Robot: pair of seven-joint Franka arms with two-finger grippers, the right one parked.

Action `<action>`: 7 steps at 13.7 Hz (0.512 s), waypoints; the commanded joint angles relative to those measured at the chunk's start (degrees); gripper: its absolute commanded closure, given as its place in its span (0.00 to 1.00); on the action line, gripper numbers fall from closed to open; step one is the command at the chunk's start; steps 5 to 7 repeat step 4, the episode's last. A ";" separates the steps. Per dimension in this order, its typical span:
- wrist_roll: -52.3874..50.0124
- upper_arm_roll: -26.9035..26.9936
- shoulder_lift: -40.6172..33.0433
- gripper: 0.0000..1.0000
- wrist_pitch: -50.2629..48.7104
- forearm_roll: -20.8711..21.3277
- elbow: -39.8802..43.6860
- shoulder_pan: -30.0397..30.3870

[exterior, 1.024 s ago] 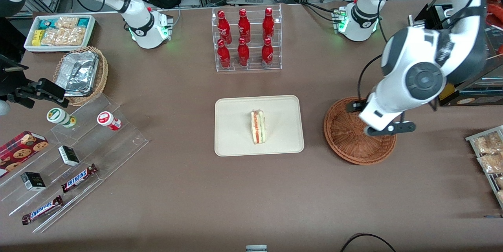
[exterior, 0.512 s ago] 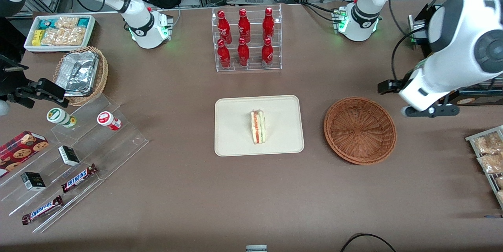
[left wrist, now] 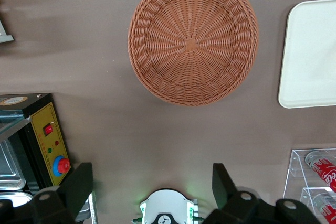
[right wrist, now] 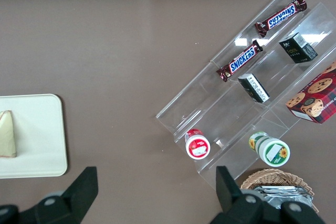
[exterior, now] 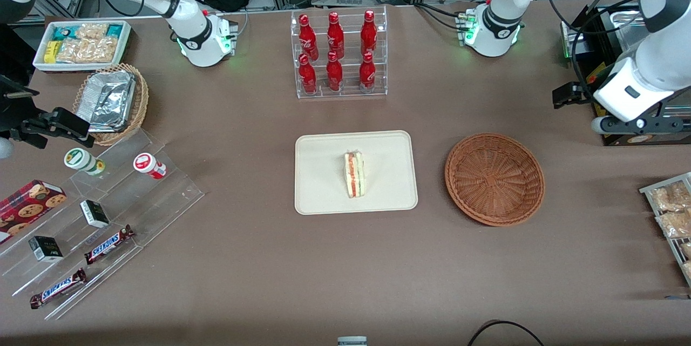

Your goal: Place sandwich from basket to tray

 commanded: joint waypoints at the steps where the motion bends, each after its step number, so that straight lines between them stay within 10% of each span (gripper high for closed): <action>1: 1.01 -1.04 -2.61 0.00 -0.22 -0.35 -1.27 1.55; 7: 0.66 -0.78 -2.70 0.00 0.22 -0.35 -0.31 1.55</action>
